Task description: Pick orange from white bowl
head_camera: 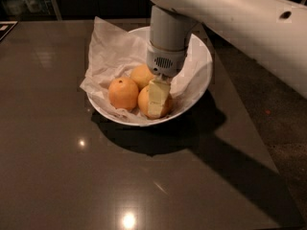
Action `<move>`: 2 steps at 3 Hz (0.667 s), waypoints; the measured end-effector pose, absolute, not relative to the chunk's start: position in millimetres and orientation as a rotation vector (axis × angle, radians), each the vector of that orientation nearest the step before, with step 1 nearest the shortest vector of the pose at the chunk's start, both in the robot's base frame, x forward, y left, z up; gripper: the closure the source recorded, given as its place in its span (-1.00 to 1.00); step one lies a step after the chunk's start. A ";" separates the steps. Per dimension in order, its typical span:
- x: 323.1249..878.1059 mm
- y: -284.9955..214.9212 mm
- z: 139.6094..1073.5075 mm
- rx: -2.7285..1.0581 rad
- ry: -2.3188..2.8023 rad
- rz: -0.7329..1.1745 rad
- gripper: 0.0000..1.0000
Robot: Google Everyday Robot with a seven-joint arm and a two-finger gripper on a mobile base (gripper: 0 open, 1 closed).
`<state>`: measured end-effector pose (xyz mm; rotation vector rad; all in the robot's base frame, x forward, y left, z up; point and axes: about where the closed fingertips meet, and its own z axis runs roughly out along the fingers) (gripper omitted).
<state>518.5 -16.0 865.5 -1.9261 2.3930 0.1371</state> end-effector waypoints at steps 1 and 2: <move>497.9 -21.0 890.6 -1.921 2.277 0.114 1.00; 476.0 -31.2 928.6 -1.882 2.196 0.057 1.00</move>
Offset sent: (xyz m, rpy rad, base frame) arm -0.0708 -0.0300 0.1096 0.1026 -0.2772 0.0616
